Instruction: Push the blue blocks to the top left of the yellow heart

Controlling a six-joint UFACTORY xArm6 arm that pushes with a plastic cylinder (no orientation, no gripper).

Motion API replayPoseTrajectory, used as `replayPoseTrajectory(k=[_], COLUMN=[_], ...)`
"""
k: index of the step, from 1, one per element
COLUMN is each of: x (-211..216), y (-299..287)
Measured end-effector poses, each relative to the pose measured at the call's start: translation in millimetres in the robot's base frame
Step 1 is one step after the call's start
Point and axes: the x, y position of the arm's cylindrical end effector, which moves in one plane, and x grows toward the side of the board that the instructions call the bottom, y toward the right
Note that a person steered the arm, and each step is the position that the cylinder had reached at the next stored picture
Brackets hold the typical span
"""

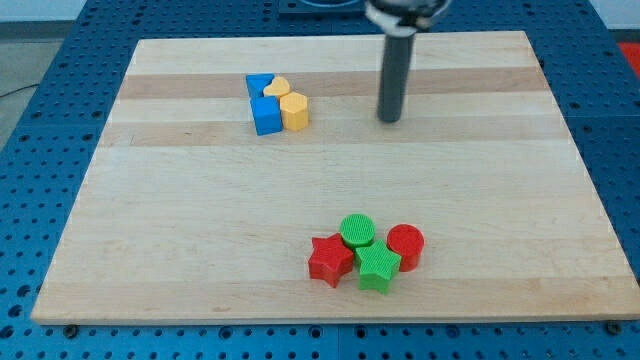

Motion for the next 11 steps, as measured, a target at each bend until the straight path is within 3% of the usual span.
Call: replayPoseTrajectory(k=[4,8,11], x=[28.0,-43.0,-69.6], y=[-108.2,-146.8,-154.0])
